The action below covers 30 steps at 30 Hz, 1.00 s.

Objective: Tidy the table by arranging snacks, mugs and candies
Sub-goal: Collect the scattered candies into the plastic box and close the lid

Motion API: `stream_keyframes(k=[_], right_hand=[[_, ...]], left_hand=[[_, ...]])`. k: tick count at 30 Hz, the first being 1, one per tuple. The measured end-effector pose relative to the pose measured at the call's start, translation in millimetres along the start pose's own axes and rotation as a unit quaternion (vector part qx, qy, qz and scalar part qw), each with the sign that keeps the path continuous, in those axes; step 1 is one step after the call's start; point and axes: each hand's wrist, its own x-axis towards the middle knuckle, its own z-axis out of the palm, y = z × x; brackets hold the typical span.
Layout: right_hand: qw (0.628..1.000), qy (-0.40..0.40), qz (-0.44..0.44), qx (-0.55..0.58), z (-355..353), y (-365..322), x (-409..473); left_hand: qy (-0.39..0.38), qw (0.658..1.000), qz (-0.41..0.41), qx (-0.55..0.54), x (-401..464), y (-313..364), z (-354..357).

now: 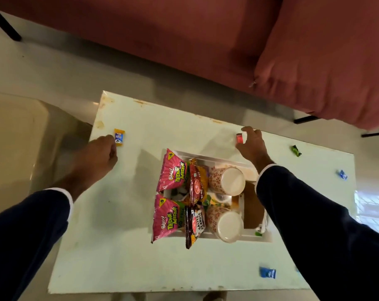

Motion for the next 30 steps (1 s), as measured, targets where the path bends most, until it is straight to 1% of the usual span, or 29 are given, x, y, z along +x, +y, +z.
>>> stream_keyframes(k=[1,2,4,5,6,8,10,12,14,15,16,17,19,20,22,23,24,28,30], right_hand=[[1.0,-0.024,0.002,-0.017,3,2,8],[0.999,-0.038,-0.003,-0.038,8,1,13],[0.998,-0.023,-0.037,-0.055,18,-1,18],[0.998,-0.01,-0.056,-0.038,23,-3,17],[0.998,-0.007,-0.068,-0.013,27,-4,14],[0.996,-0.041,-0.073,0.043,29,-8,7],[0.987,-0.075,-0.071,0.126,23,-16,-7],[0.973,-0.067,-0.078,0.204,7,-22,-25],[0.955,-0.046,-0.088,0.279,-12,-19,-46],[0.941,-0.043,-0.091,0.324,-23,-12,-57],[0.921,-0.047,-0.094,0.374,-32,-2,-69],[0.898,-0.054,-0.097,0.425,-42,11,-82],[0.848,-0.058,-0.081,0.521,-52,39,-109],[0.823,-0.051,-0.059,0.562,-56,56,-122],[0.778,-0.039,-0.015,0.627,-61,94,-148],[0.76,-0.038,0.003,0.649,-62,113,-161],[0.75,-0.042,0.02,0.66,-62,131,-172],[0.752,-0.029,0.106,0.65,-69,220,-220],[0.773,0.002,0.143,0.618,-69,261,-238]], left_hand=[[-0.002,1.0,-0.005,-0.004,1,-1,2],[-0.001,1.0,-0.026,-0.015,5,-1,2],[0.021,0.993,-0.084,-0.077,13,0,4],[0.042,0.989,-0.095,-0.101,16,1,4],[0.053,0.989,-0.092,-0.104,19,5,3],[0.039,0.994,-0.078,-0.064,25,13,-3],[0.004,0.996,-0.092,-0.012,34,20,-11],[-0.029,0.994,-0.102,0.011,40,30,-16],[-0.042,0.992,-0.115,0.007,43,39,-18],[-0.036,0.991,-0.128,-0.004,44,45,-17],[-0.023,0.988,-0.149,-0.039,41,54,-17],[-0.003,0.981,-0.166,-0.099,38,66,-16],[0.033,0.953,-0.178,-0.241,27,97,-23],[0.047,0.944,-0.168,-0.281,20,118,-26],[0.041,0.94,-0.128,-0.314,-3,168,-26],[0.027,0.937,-0.107,-0.332,-18,196,-22],[0.009,0.932,-0.091,-0.35,-32,223,-15],[-0.091,0.917,-0.057,-0.385,-85,346,59],[-0.135,0.91,-0.052,-0.388,-105,398,101]])
